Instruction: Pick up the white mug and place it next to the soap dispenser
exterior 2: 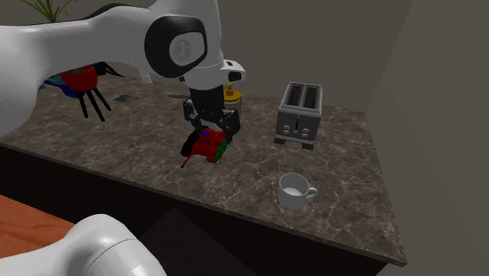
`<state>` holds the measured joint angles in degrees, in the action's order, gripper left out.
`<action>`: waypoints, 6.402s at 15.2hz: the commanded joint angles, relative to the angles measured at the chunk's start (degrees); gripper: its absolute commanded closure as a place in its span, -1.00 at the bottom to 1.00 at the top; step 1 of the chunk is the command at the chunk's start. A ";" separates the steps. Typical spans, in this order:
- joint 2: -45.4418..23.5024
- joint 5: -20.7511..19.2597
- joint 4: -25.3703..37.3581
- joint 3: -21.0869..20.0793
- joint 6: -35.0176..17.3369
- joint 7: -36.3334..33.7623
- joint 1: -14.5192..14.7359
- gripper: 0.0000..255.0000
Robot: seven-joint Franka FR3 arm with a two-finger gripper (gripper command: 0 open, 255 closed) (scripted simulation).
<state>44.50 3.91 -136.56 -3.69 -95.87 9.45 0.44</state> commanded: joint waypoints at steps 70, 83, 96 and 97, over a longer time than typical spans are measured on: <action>-30.98 -6.91 4.59 11.30 -27.61 18.51 -5.08 1.00; -28.55 -6.92 12.39 10.96 -17.38 18.52 -5.01 1.00; -28.29 -6.75 22.16 10.72 -7.35 18.69 -4.88 1.00; -28.35 -6.73 23.00 10.71 -6.58 18.71 -4.87 1.00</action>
<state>16.14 -2.83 -114.37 7.05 -103.28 28.16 -4.44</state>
